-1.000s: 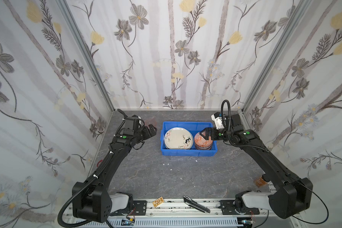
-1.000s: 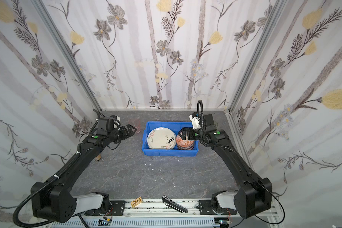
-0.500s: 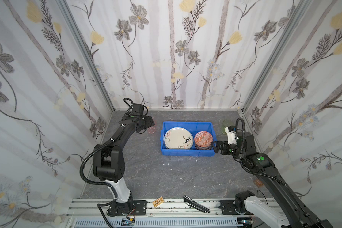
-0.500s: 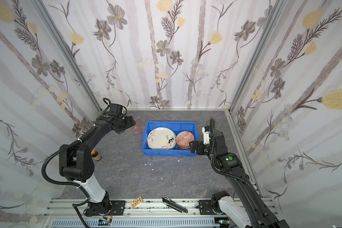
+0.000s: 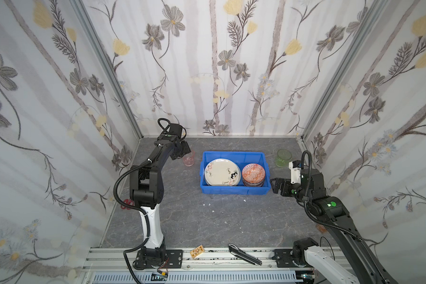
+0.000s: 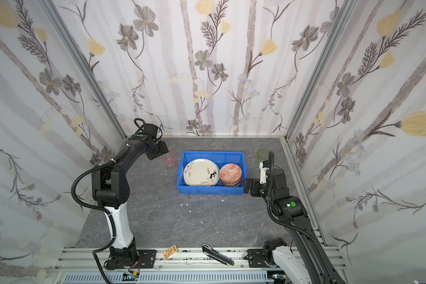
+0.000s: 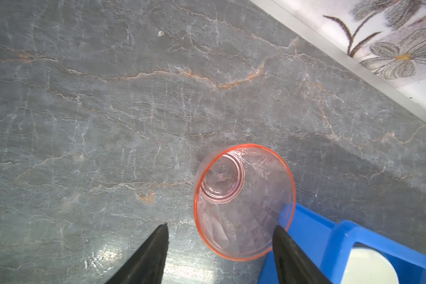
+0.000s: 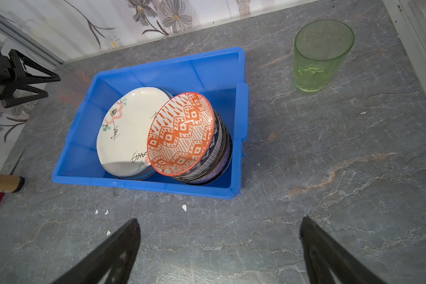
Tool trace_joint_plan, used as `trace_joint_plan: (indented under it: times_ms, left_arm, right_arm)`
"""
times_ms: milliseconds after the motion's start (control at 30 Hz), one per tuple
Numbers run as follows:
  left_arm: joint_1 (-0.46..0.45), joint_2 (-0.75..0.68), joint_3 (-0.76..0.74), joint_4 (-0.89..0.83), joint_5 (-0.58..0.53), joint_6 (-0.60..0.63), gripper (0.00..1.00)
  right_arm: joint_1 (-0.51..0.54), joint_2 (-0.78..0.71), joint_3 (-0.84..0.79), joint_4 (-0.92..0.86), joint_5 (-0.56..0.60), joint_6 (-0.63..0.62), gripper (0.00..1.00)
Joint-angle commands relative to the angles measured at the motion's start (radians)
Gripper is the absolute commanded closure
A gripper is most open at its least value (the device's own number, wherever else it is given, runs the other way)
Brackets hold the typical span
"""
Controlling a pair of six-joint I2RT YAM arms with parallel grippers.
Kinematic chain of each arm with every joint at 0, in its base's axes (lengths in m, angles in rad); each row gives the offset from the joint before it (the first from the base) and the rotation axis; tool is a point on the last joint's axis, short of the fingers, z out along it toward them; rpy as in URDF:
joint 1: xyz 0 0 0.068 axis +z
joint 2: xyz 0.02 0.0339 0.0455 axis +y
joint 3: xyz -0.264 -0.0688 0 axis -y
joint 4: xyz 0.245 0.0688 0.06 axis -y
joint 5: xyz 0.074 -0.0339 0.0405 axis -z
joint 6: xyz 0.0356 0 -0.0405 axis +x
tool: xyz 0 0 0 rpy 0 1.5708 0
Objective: Place the mixed dishes into the plastic bin
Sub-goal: 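Lower the left gripper onto the pink clear cup and grasp its rim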
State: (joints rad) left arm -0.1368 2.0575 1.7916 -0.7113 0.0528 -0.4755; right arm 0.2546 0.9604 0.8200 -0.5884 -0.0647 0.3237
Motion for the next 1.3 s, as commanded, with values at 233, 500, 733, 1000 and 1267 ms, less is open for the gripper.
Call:
trace_joint_plan:
  times_ms: [233, 500, 733, 1000, 1267]
  left_arm:
    - [0.005, 0.067, 0.053, -0.031, -0.009, 0.009, 0.50]
    - [0.005, 0.095, 0.061, -0.031, -0.033, 0.018, 0.62]
    - [0.003, 0.097, 0.071, -0.033, -0.052, 0.023, 0.75]
    - [0.000, 0.057, 0.047, -0.037, -0.102, 0.037, 0.95]
    - [-0.005, -0.014, -0.007, -0.053, -0.123, 0.047, 1.00]
  right_arm:
    - [-0.021, 0.009, -0.011, 0.012, -0.004, -0.009, 0.00]
    - [-0.031, 0.017, -0.024, 0.017, -0.033, -0.017, 0.00]
    - [-0.038, 0.031, -0.024, 0.028, -0.056, -0.025, 0.00]
    - [-0.041, 0.046, -0.013, 0.042, -0.131, -0.053, 0.00]
    - [-0.040, 0.086, 0.046, 0.020, -0.194, -0.084, 0.04]
